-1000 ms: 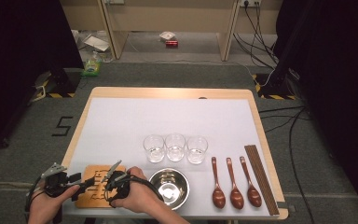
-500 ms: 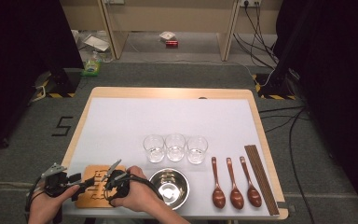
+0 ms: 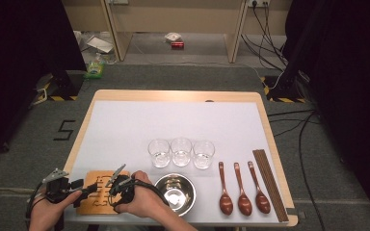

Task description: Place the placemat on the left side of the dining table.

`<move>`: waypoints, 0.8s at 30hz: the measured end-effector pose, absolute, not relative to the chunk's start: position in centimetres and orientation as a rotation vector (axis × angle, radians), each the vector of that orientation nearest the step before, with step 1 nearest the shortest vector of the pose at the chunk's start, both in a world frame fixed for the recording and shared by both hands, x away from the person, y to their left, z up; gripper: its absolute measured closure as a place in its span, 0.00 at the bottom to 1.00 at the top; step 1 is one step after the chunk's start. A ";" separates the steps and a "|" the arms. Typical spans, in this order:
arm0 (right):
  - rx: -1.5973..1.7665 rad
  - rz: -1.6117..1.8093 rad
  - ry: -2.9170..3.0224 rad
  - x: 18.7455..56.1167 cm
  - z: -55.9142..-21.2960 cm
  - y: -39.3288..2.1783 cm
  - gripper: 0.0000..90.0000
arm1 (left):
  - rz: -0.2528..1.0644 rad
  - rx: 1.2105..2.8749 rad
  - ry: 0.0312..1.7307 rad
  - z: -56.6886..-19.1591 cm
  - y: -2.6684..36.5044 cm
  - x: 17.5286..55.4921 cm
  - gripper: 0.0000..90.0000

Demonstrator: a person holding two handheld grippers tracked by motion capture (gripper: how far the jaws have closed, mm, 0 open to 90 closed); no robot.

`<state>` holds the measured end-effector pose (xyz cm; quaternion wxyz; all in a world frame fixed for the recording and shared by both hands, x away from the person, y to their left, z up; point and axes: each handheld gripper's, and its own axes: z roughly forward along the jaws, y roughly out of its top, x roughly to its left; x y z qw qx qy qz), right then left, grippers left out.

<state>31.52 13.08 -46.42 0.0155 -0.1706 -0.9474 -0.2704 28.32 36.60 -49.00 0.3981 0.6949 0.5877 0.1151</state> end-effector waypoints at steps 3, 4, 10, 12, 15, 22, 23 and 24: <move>-0.530 -0.838 -2.952 31.5 -46.4 13.3 0.50 | 0.292 1.764 1.505 -49.0 36.7 28.3 0.32; -0.518 -0.834 -2.957 31.5 -46.4 13.3 0.49 | 0.289 1.767 1.503 -49.0 36.8 28.3 0.32; -0.517 -0.834 -2.956 31.5 -46.4 13.7 0.49 | 0.286 1.755 1.522 -49.0 37.0 28.3 0.32; -0.513 -0.837 -2.956 31.5 -46.4 13.9 0.49 | 0.282 1.745 1.528 -49.1 37.0 28.2 0.32; -0.506 -0.842 -2.955 31.5 -46.5 14.1 0.49 | 0.281 1.751 1.539 -49.0 37.2 28.2 0.32; -0.504 -0.844 -2.956 31.6 -46.5 14.4 0.49 | 0.265 1.717 1.574 -49.1 37.6 28.1 0.32; -0.508 -0.843 -2.956 31.6 -46.5 14.4 0.49 | 0.266 1.714 1.578 -49.1 37.5 28.1 0.32; -0.508 -0.844 -2.956 31.6 -46.5 14.4 0.49 | 0.268 1.708 1.581 -49.1 37.5 28.1 0.32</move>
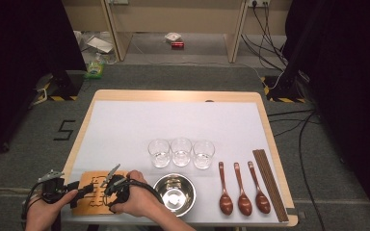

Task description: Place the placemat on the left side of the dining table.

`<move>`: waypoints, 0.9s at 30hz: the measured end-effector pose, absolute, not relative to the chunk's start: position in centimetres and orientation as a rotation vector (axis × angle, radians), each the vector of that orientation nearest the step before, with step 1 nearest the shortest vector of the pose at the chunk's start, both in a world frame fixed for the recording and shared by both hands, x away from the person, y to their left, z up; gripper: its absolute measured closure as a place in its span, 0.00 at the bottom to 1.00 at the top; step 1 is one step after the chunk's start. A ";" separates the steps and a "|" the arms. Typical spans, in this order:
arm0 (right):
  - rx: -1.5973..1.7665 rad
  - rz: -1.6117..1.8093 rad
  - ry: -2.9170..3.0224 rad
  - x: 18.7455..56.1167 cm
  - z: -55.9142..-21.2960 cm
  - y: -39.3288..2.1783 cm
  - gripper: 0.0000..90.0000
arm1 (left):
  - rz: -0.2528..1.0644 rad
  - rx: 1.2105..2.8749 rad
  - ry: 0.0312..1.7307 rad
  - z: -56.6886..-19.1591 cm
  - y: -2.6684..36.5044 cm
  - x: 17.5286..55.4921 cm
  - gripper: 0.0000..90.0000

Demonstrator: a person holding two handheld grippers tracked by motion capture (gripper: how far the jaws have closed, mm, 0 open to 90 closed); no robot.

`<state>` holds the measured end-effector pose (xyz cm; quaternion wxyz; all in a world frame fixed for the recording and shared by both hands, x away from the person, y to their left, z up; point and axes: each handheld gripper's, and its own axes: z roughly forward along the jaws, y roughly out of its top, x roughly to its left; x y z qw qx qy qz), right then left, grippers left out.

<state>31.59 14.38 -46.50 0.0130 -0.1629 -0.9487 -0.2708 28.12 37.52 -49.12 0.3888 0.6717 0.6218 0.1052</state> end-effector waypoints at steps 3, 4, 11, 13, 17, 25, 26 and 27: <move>-0.503 -0.848 -2.957 31.6 -46.5 14.4 0.49 | 0.262 1.706 1.588 -49.1 37.5 28.1 0.32; -0.498 -0.850 -2.958 31.6 -46.6 14.4 0.49 | 0.260 1.703 1.593 -49.1 37.4 28.1 0.32; -0.482 -0.848 -2.968 31.5 -46.6 14.5 0.48 | 0.205 1.652 1.632 -48.8 37.8 27.8 0.34; -0.470 -0.848 -2.973 31.5 -46.6 14.5 0.47 | 0.212 1.642 1.637 -48.7 37.8 27.8 0.35; -0.458 -0.845 -2.971 31.5 -46.6 14.5 0.47 | 0.203 1.598 1.635 -48.4 38.0 27.8 0.37; -0.429 -0.848 -2.974 31.8 -46.6 14.4 0.46 | 0.192 1.473 1.584 -47.2 38.2 27.6 0.41; -0.429 -0.847 -2.972 31.8 -46.6 14.4 0.46 | 0.187 1.457 1.582 -47.2 38.2 27.6 0.41; -0.430 -0.848 -2.970 31.8 -46.6 14.4 0.46 | 0.181 1.433 1.583 -47.1 38.2 27.5 0.42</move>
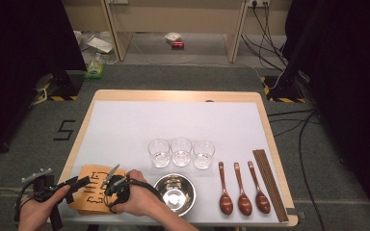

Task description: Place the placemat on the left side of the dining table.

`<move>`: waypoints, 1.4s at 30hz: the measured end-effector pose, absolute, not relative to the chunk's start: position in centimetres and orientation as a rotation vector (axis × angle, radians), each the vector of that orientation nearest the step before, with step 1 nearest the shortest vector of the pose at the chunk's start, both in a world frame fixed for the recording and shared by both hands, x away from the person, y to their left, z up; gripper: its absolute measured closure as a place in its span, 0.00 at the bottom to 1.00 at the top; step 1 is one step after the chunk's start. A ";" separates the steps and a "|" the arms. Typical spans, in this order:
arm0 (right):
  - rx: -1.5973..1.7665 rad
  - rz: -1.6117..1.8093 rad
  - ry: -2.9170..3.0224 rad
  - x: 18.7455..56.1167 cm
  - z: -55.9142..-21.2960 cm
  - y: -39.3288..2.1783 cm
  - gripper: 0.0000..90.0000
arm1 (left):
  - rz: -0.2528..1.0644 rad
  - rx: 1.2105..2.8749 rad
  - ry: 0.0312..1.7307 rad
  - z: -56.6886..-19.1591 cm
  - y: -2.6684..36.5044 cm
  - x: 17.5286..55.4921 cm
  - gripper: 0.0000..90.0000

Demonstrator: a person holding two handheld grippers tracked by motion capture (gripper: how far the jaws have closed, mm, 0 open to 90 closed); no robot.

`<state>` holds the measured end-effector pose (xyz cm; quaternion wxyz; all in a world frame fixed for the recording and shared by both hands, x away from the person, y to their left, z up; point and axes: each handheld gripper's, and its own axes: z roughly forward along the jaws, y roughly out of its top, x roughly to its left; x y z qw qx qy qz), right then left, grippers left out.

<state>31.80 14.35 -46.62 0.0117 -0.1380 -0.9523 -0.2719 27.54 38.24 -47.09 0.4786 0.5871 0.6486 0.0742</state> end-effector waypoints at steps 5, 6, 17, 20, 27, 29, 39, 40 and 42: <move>-0.436 -0.849 -2.960 31.9 -46.6 14.2 0.46 | 0.149 1.357 1.576 -46.8 38.4 27.4 0.46; -0.441 -0.851 -2.959 31.9 -46.6 14.2 0.46 | 0.110 1.350 1.569 -46.8 38.4 27.4 0.49; -0.457 -0.875 -2.941 32.0 -46.7 14.2 0.47 | -0.018 1.349 1.501 -47.3 37.0 27.8 0.72; -0.460 -0.887 -2.943 32.1 -46.6 14.1 0.48 | -0.038 1.319 1.496 -47.6 36.9 27.8 0.81; -0.483 -0.929 -2.956 32.1 -45.3 13.0 0.48 | -0.064 1.239 1.479 -47.7 36.7 27.9 0.93; -0.483 -0.935 -2.961 32.0 -44.9 12.7 0.48 | -0.052 1.224 1.470 -47.3 36.7 27.8 0.94; -0.515 -1.011 -2.973 32.1 -43.1 11.1 0.48 | 0.020 1.232 1.449 -46.4 37.0 27.8 0.95; -0.511 -1.024 -2.976 32.2 -43.0 11.0 0.48 | 0.022 1.231 1.448 -46.3 37.0 27.8 0.95; -0.521 -1.030 -2.975 32.2 -42.8 10.6 0.49 | 0.029 1.229 1.447 -46.1 37.1 27.9 0.95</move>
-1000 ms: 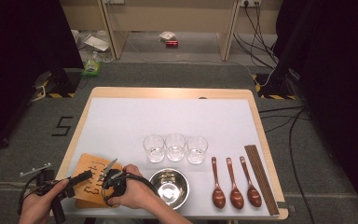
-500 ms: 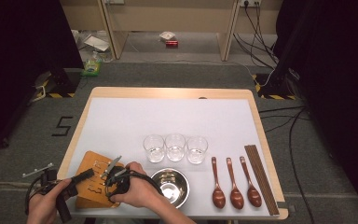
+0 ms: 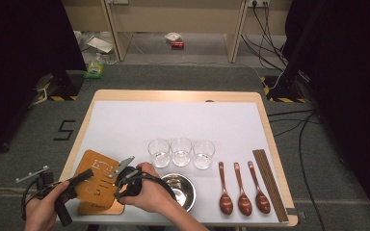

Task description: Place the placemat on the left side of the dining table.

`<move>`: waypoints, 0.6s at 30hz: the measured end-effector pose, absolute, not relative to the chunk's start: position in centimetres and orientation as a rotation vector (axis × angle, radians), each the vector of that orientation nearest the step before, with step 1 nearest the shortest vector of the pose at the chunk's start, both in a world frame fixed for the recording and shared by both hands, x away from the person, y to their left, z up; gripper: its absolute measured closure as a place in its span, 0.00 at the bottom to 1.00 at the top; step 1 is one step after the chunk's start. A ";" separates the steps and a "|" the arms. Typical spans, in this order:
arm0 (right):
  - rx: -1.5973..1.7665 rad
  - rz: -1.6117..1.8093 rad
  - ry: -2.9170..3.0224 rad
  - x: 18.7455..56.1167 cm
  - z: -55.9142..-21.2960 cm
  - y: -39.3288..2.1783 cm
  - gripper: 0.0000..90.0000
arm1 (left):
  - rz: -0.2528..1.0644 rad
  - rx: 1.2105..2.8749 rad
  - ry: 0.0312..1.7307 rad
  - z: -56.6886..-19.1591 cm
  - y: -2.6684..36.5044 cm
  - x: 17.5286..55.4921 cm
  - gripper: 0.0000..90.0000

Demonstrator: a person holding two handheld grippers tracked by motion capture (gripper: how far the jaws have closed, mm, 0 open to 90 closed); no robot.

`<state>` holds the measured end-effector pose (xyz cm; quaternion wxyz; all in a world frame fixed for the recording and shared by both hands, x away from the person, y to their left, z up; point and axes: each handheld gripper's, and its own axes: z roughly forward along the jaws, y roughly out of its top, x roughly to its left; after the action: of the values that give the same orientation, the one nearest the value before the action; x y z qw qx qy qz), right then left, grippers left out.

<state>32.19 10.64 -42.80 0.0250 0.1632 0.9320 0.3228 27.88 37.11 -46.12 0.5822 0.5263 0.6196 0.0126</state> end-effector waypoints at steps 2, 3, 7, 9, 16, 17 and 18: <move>0.513 1.004 2.870 32.2 -42.6 10.3 0.49 | 0.037 1.228 1.447 -46.0 37.2 27.9 0.95; 0.511 1.005 2.866 32.2 -42.5 10.1 0.49 | 0.043 1.227 1.446 -45.9 37.2 28.0 0.95; 0.522 1.014 2.849 32.3 -42.2 9.6 0.49 | 0.061 1.233 1.436 -45.4 37.1 28.2 0.95; 0.539 1.017 2.845 32.2 -42.0 9.4 0.49 | 0.069 1.234 1.430 -45.2 37.1 28.3 0.95; 0.552 1.043 2.815 32.4 -41.7 8.4 0.49 | 0.092 1.238 1.421 -44.5 37.1 28.8 0.95; 0.570 1.045 2.814 32.3 -41.6 8.3 0.49 | 0.095 1.239 1.421 -44.4 37.1 28.8 0.95; 0.560 1.050 2.809 32.4 -41.6 8.1 0.49 | 0.098 1.238 1.419 -44.3 37.1 28.9 0.95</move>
<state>32.38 8.09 -41.57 0.0454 0.1834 0.9198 0.3438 28.88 37.10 -44.28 0.5875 0.5315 0.6088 0.0420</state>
